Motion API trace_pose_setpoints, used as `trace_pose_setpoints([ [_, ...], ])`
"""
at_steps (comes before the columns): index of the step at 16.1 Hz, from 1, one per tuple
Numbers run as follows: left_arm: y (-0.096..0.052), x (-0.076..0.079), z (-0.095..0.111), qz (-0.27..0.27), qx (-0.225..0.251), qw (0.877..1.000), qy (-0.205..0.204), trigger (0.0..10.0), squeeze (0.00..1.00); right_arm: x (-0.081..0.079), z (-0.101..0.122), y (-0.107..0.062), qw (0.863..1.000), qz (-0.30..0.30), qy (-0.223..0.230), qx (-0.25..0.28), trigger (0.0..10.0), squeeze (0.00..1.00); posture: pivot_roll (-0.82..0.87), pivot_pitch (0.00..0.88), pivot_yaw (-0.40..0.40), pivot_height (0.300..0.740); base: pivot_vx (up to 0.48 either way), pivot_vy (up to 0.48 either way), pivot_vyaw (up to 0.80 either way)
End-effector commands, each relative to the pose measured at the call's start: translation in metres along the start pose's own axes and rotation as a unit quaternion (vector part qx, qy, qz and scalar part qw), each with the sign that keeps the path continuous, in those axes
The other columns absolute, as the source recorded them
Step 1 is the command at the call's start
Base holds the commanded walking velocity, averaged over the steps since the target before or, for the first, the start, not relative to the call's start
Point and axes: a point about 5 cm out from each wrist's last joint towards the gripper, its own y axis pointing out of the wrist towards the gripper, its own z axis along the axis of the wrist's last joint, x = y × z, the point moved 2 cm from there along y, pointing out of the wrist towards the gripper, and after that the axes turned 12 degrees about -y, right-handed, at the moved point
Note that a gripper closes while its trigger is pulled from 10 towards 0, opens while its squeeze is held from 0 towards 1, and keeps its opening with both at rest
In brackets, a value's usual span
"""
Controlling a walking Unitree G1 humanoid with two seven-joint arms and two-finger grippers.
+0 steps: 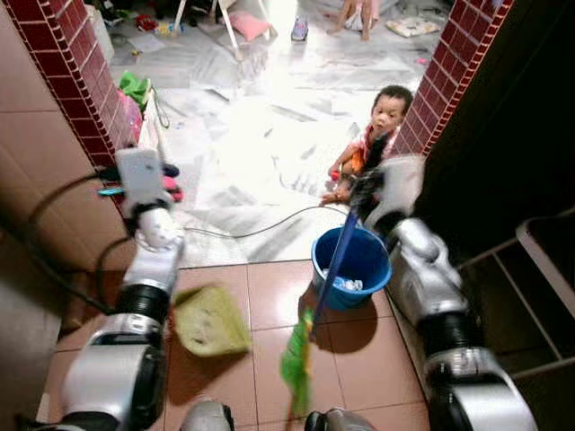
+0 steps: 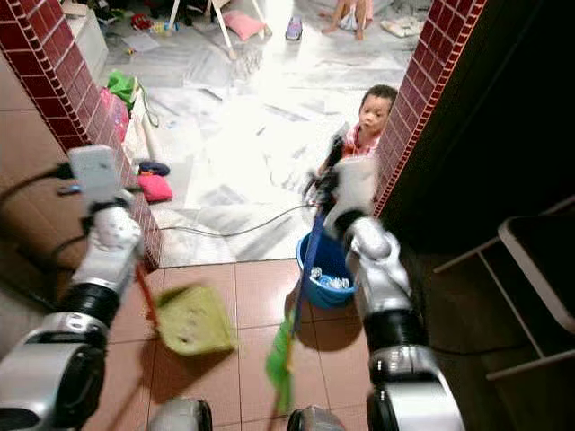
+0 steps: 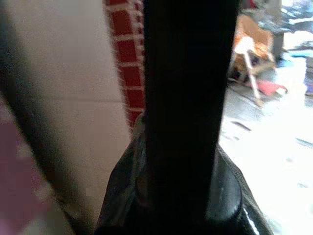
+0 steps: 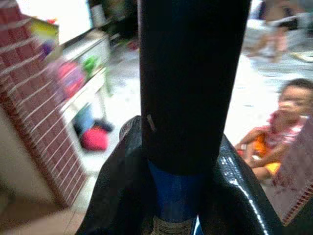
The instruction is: Sweep floor
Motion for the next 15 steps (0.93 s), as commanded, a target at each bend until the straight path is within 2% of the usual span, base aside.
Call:
trace_pose_setpoints([
  [1, 0.005, -0.008, 0.009, 0.012, 0.035, 0.999, 0.026, 10.0, 0.0, -0.002, 0.021, -0.001, 0.998, 0.02, -0.038, 0.05, 10.0, 0.0, -0.05, 0.0, -0.041, 0.74, 0.0, 0.0, 0.0],
  [4, 0.003, -0.024, -0.001, 0.032, 0.024, 0.998, 0.046, 10.0, 0.0, -0.011, 0.016, -0.015, 0.996, 0.032, -0.049, 0.067, 10.0, 0.0, -0.07, 0.022, -0.046, 0.74, 0.0, 0.0, 0.0],
  [7, 0.001, -0.028, -0.007, 0.03, 0.013, 0.998, 0.049, 10.0, 0.0, -0.017, 0.003, -0.031, 0.995, 0.047, -0.062, 0.054, 10.0, 0.0, -0.08, 0.044, -0.05, 0.74, 0.0, 0.0, 0.0],
  [10, -0.005, -0.019, -0.017, 0.01, -0.004, 0.998, 0.06, 10.0, 0.0, -0.021, 0.008, -0.036, 0.995, 0.052, -0.053, 0.072, 10.0, 0.0, -0.1, 0.048, -0.052, 0.74, 0.0, 0.0, 0.0],
  [12, -0.011, -0.012, -0.024, 0.008, -0.011, 0.997, 0.079, 10.0, 0.0, -0.019, 0.014, -0.035, 0.993, 0.046, -0.063, 0.085, 10.0, 0.0, -0.1, 0.05, -0.057, 0.74, 0.0, 0.0, 0.0],
  [15, -0.022, -0.004, -0.037, -0.004, -0.044, 0.997, 0.065, 10.0, 0.0, -0.015, 0.025, -0.032, 0.992, 0.035, -0.06, 0.101, 10.0, 0.0, -0.11, 0.052, -0.066, 0.74, 0.0, 0.0, 0.0],
])
